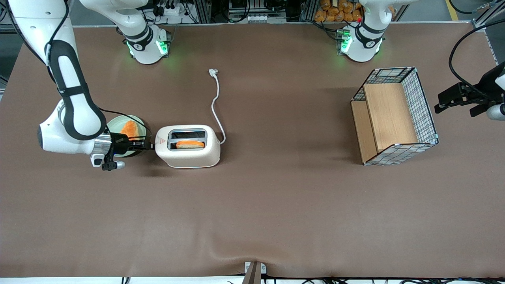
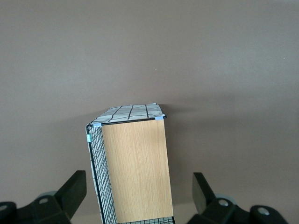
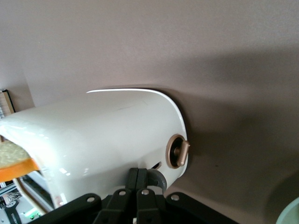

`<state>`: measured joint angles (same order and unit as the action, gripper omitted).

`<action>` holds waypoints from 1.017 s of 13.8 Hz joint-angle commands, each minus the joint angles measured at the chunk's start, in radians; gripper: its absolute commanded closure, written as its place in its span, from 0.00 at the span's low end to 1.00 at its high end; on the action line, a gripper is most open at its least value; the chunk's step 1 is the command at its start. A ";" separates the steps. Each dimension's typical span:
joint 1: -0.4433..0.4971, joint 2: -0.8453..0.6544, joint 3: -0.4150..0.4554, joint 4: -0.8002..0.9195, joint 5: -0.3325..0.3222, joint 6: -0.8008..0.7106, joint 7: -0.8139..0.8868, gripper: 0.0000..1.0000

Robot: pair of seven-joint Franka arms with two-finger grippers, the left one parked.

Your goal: Press toaster button with right arm

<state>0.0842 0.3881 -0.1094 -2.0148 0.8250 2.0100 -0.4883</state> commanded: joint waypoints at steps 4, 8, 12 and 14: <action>-0.006 -0.073 -0.007 0.085 -0.142 -0.141 0.175 1.00; -0.014 -0.116 -0.012 0.183 -0.266 -0.256 0.289 1.00; -0.011 -0.178 -0.012 0.269 -0.400 -0.359 0.399 1.00; -0.011 -0.196 -0.012 0.313 -0.472 -0.410 0.405 1.00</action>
<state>0.0782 0.2147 -0.1266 -1.7417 0.4240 1.6493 -0.1152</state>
